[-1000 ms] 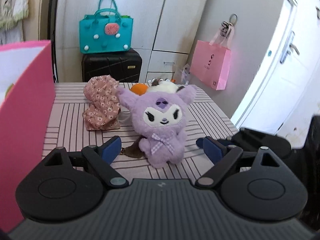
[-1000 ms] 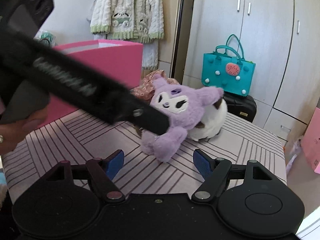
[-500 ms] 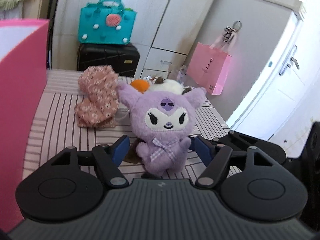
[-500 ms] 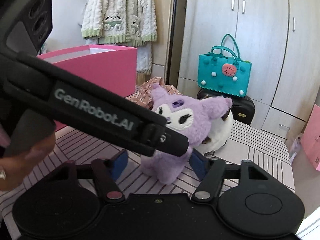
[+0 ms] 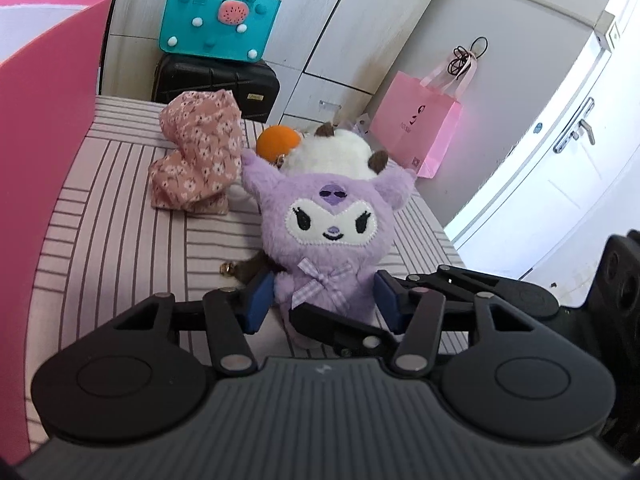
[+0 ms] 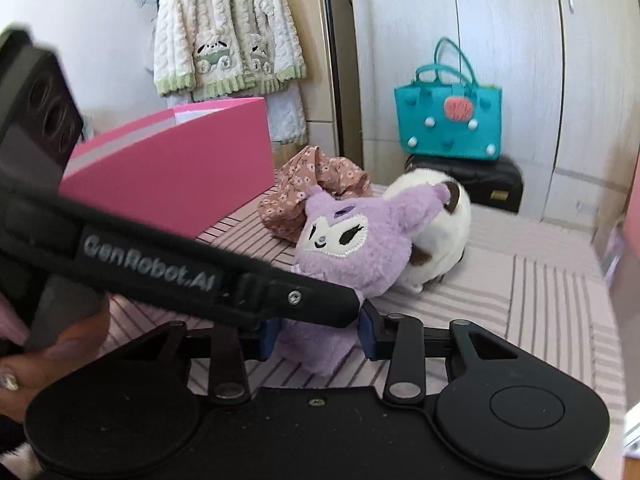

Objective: Organize soft objects
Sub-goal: 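Grasp the purple Kuromi plush with the right gripper, then lift the Kuromi plush with the right gripper and carry it over the pink box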

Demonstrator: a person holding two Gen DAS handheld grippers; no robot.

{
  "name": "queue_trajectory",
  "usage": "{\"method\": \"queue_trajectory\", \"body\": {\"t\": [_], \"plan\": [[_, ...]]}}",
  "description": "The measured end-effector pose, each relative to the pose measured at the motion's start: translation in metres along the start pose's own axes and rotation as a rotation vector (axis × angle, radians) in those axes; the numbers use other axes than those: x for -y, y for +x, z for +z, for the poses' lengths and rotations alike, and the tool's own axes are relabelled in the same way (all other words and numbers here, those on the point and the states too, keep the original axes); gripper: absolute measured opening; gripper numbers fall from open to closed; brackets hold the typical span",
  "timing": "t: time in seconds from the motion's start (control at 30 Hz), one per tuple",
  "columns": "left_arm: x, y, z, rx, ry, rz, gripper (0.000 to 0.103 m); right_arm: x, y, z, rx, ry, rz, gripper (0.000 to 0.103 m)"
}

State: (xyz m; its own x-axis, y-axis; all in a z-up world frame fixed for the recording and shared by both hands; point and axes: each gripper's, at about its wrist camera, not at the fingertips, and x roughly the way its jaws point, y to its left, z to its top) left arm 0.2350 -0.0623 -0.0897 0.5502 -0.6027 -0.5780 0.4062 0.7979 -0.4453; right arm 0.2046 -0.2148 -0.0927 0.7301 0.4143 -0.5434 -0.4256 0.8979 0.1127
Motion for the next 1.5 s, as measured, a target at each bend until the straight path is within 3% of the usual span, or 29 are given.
{"method": "queue_trajectory", "body": {"t": [0.27, 0.4, 0.63, 0.83, 1.03, 1.5], "plan": [[-0.002, -0.011, -0.008, -0.059, -0.045, -0.001, 0.061, 0.015, -0.007, -0.009, -0.07, 0.209, 0.188, 0.04], [-0.003, -0.016, -0.012, -0.085, -0.069, -0.004, 0.063, 0.014, -0.011, -0.017, -0.098, 0.253, 0.24, 0.039], [0.001, -0.023, -0.022, -0.121, -0.071, -0.004, 0.053, 0.007, -0.013, -0.022, -0.128, 0.247, 0.244, 0.039], [0.007, -0.028, -0.026, -0.104, -0.067, 0.013, 0.044, 0.002, -0.018, -0.021, -0.126, 0.215, 0.201, 0.04], [0.012, -0.034, -0.029, -0.105, -0.056, 0.025, 0.043, 0.002, -0.021, -0.02, -0.159, 0.244, 0.213, 0.04], [0.019, -0.069, -0.025, -0.231, -0.037, 0.037, 0.044, -0.023, -0.039, -0.01, -0.266, 0.293, 0.312, 0.04]]}}
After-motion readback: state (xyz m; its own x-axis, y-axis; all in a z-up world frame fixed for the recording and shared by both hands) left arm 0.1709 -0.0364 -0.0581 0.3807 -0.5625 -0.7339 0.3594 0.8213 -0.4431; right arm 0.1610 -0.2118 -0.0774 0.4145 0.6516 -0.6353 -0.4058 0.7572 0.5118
